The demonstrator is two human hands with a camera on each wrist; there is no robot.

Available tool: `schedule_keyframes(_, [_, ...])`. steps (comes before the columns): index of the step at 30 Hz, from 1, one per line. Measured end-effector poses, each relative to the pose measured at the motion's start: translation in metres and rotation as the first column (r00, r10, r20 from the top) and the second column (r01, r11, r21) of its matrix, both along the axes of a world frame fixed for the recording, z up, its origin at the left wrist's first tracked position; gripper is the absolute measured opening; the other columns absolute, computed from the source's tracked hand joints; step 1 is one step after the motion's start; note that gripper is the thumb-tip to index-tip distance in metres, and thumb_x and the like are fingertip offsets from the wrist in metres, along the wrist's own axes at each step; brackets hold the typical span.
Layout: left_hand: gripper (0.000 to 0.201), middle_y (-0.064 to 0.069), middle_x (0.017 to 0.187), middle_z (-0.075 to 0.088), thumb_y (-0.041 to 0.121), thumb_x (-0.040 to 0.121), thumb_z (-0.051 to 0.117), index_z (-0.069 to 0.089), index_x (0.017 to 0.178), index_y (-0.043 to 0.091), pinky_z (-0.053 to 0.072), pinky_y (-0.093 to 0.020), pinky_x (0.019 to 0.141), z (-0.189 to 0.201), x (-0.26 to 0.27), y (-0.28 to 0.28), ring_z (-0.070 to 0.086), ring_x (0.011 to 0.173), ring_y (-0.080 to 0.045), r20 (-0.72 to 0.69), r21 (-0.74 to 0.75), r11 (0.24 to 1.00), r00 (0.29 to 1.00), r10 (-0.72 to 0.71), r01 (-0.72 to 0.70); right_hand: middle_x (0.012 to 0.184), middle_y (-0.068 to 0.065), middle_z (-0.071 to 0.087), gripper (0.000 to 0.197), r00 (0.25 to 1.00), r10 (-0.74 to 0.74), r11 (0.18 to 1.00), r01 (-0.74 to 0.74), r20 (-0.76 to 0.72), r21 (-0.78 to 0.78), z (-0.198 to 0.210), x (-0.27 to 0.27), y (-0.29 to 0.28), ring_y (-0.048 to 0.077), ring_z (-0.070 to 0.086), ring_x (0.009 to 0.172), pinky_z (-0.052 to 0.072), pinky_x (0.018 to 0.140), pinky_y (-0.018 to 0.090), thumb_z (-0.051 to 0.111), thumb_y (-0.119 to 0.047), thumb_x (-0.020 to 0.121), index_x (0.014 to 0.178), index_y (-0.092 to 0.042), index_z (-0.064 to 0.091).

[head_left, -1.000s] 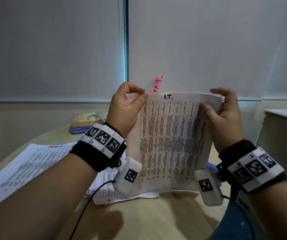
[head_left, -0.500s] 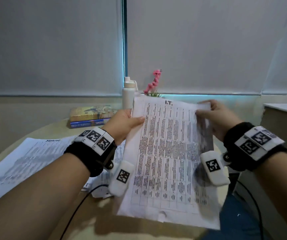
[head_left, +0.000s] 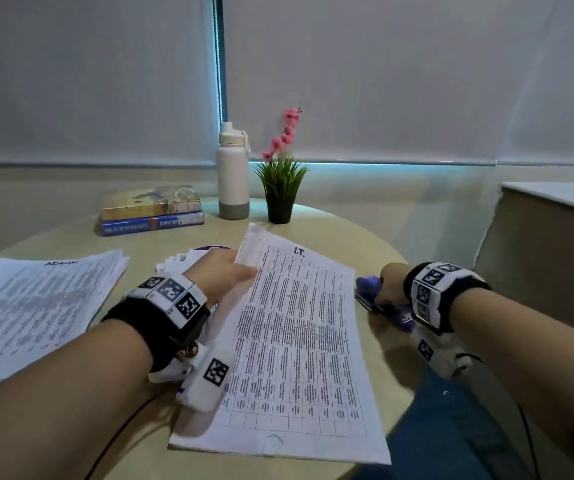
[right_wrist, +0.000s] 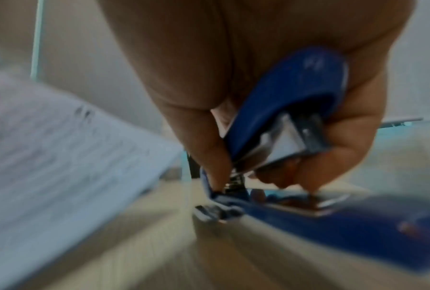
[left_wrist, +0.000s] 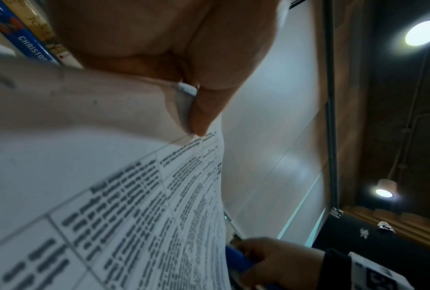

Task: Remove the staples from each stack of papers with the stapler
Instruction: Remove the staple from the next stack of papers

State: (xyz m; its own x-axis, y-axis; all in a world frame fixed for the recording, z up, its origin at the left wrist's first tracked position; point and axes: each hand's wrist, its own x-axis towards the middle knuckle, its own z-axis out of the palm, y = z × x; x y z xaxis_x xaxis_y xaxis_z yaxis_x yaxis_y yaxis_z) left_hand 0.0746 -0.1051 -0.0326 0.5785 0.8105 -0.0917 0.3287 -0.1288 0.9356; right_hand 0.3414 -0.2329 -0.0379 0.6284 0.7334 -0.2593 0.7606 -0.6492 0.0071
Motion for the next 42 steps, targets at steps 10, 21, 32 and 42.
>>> schedule_keyframes(10, [0.009, -0.010, 0.090, 0.075, 0.015, 0.087, 0.066, 0.073, 0.092, 0.011, 0.049, -0.053, 0.094, -0.007, 0.010, -0.008, 0.070, 0.091, -0.032, 0.055, -0.064, 0.998, 0.998, -0.013, 0.016, 0.065, 0.014, 0.061, 0.028, 0.610, 0.500, 0.320, 0.530, -0.615, 0.786, 0.058, -0.034, 0.021, 0.032, 0.059, 0.067, 0.048, 0.066, 0.039, 0.070, -0.033, 0.072, 0.086, -0.009, 0.064])
schedule_keyframes(21, [0.008, -0.010, 0.072, 0.067, 0.011, 0.087, 0.064, 0.066, 0.081, 0.005, 0.047, -0.035, 0.066, -0.001, 0.016, -0.021, 0.061, 0.065, -0.024, 0.095, -0.130, 0.980, 0.986, -0.136, 0.147, 0.079, 0.004, 0.067, 0.023, 0.566, 0.542, 0.062, 0.710, -0.621, 0.701, 0.060, -0.111, 0.050, 0.022, 0.066, 0.076, 0.056, 0.082, 0.041, 0.064, -0.042, 0.082, 0.077, -0.020, 0.060])
schedule_keyframes(32, [0.025, -0.029, 0.101, 0.065, 0.004, 0.088, 0.061, 0.062, 0.107, -0.012, 0.048, -0.039, 0.078, 0.003, 0.019, -0.030, 0.061, 0.084, -0.031, 0.152, -0.112, 0.977, 0.974, -0.166, 0.184, 0.071, 0.007, 0.069, 0.040, 0.744, 0.515, 0.032, 0.480, -0.426, 0.877, 0.051, -0.129, 0.057, 0.032, 0.069, 0.074, 0.056, 0.075, 0.052, 0.058, -0.061, 0.070, 0.070, -0.021, 0.058])
schedule_keyframes(42, [0.015, -0.023, 0.099, 0.067, 0.003, 0.089, 0.060, 0.066, 0.100, -0.004, 0.051, -0.027, 0.066, 0.003, 0.019, -0.034, 0.063, 0.077, -0.026, 0.170, -0.071, 0.975, 0.966, -0.195, 0.209, 0.063, 0.003, 0.058, 0.035, 0.774, 0.513, -0.014, 0.439, -0.370, 0.898, 0.054, -0.133, 0.058, 0.024, 0.060, 0.062, 0.054, 0.067, 0.040, 0.058, -0.053, 0.081, 0.066, -0.022, 0.051])
